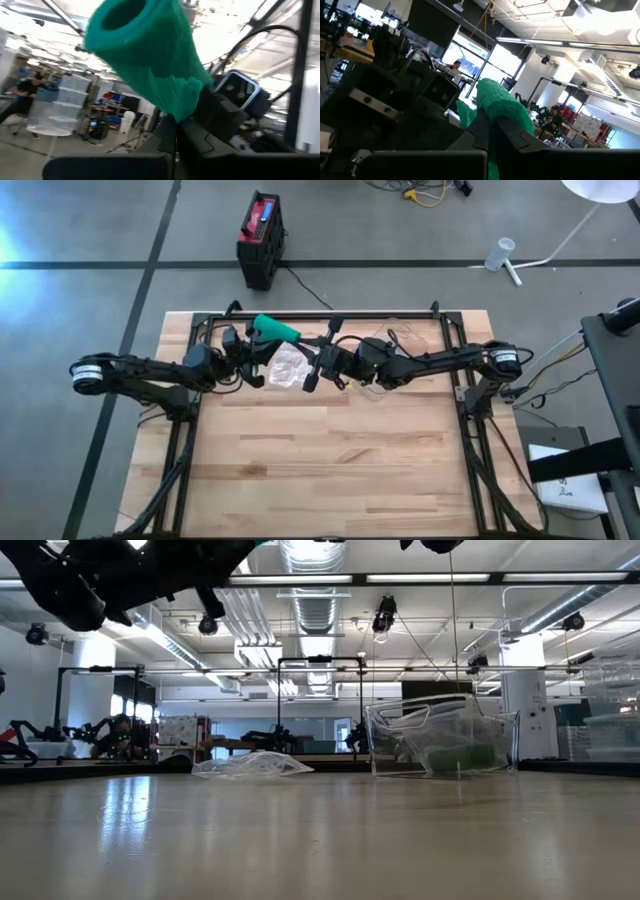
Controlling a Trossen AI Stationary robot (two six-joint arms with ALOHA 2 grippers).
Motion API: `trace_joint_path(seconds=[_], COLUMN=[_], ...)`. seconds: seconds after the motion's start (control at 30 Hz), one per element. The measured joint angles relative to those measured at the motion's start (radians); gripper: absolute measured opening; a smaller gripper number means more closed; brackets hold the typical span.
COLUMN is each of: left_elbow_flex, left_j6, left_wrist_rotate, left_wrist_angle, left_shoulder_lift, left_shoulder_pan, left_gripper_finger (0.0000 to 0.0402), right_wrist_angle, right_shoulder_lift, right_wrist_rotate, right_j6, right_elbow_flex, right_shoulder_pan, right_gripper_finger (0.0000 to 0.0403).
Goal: Roll bandage
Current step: Roll the dark green bandage
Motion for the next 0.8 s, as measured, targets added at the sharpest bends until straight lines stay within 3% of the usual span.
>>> trace_joint_path(seconds=[0.43, 0.8], left_elbow_flex=[-0.055, -0.054], left_j6=[-0.015, 0.005], left_wrist_rotate=[0.049, 0.035], left_wrist_angle=[-0.028, -0.05], left_shoulder_lift=[-0.113, -0.093], left_shoulder_pan=[0.0, 0.0], left_gripper_finger=[0.0, 0.0], right_wrist_angle=[-0.011, -0.027], right_shoulder_lift=[-0.011, -0.011], right_wrist_rotate=[-0.011, -0.01], right_j6=[0.013, 0.07], right_elbow_flex=[0.0, 0.012], right_shoulder_pan=[0.0, 0.0], right_gripper_finger=[0.0002, 0.0002])
